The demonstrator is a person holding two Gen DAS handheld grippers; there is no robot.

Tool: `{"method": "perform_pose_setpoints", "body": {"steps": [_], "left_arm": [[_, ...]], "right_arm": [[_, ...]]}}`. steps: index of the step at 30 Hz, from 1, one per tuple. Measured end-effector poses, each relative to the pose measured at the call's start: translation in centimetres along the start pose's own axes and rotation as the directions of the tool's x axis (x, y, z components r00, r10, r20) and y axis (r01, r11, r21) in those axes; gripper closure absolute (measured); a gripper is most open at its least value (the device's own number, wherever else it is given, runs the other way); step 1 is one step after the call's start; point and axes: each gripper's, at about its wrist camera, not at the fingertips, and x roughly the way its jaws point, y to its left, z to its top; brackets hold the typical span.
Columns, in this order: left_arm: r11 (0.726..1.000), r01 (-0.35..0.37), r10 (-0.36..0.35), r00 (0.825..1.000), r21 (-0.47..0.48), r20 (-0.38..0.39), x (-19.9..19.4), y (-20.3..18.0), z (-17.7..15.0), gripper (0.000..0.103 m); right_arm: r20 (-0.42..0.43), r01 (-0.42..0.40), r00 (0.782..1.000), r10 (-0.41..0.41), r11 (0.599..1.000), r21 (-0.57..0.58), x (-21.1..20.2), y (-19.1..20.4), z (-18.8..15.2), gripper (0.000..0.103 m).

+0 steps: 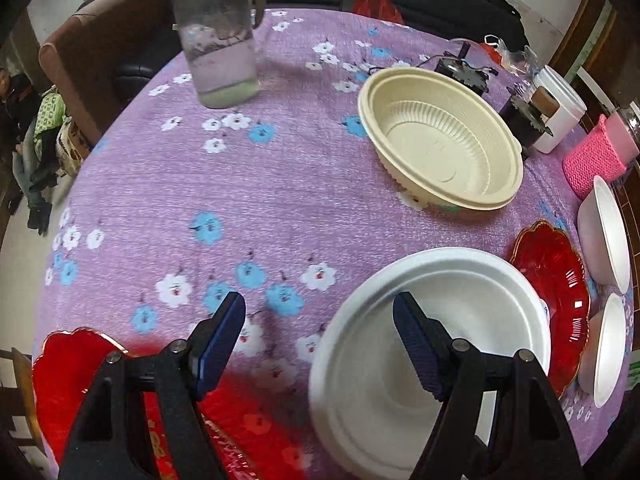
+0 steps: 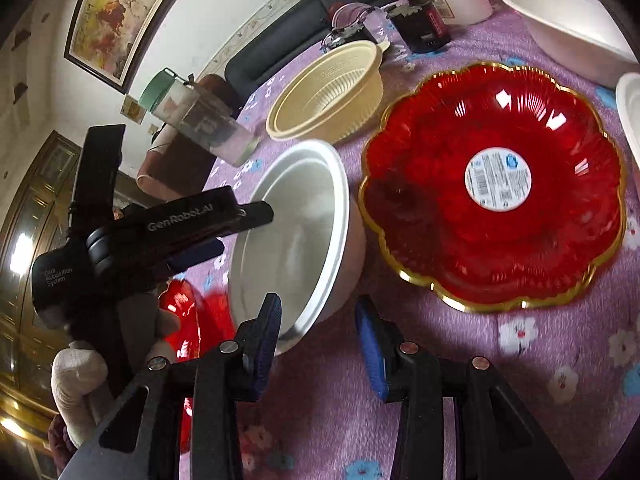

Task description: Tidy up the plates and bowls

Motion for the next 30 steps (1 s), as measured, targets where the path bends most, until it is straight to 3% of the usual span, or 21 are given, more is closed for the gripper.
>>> {"method": "perform_pose_setpoints", "body": {"steps": [5, 7, 8, 12, 17, 23, 30], "left_arm": [[0.999, 0.023, -0.022, 1.0, 0.034, -0.012, 0.7, -0.8, 0.0, 0.028], [0.998, 0.037, -0.035, 0.998, 0.06, -0.047, 1.2, -1.3, -0.1, 0.047], [0.995, 0.066, -0.061, 0.996, 0.076, -0.068, 1.3, -1.7, -0.2, 0.062], [0.994, 0.028, -0.026, 0.999, 0.101, -0.023, 0.0, -2.2, -0.8, 0.074], [0.996, 0.042, -0.044, 0.999, 0.077, 0.028, -2.7, -1.6, -1.9, 0.08], [0.999, 0.034, -0.037, 0.994, 0.034, 0.102, -6.9, 0.9, -4.3, 0.083], [0.997, 0.04, -0.03, 0.988, -0.06, 0.152, -10.8, 6.7, -7.3, 0.082]], "right_arm": [[0.012, -0.006, 1.0, 0.006, 1.0, 0.016, 0.3, -0.6, 0.2, 0.061], [0.01, -0.012, 1.0, 0.011, 1.0, 0.011, 0.3, -0.9, 0.1, 0.073], [0.012, -0.013, 1.0, 0.013, 1.0, 0.011, 0.3, -0.9, 0.2, 0.073], [0.026, 0.009, 1.0, -0.009, 1.0, 0.011, 0.0, -1.3, 0.1, 0.079], [0.052, -0.001, 0.999, 0.001, 1.0, -0.007, -0.9, -1.0, 0.0, 0.084], [0.106, -0.028, 0.994, 0.04, 0.993, -0.118, -2.8, 1.8, -1.0, 0.086], [0.059, -0.064, 0.995, 0.084, 0.96, -0.272, -2.6, 7.2, -3.4, 0.087]]}}
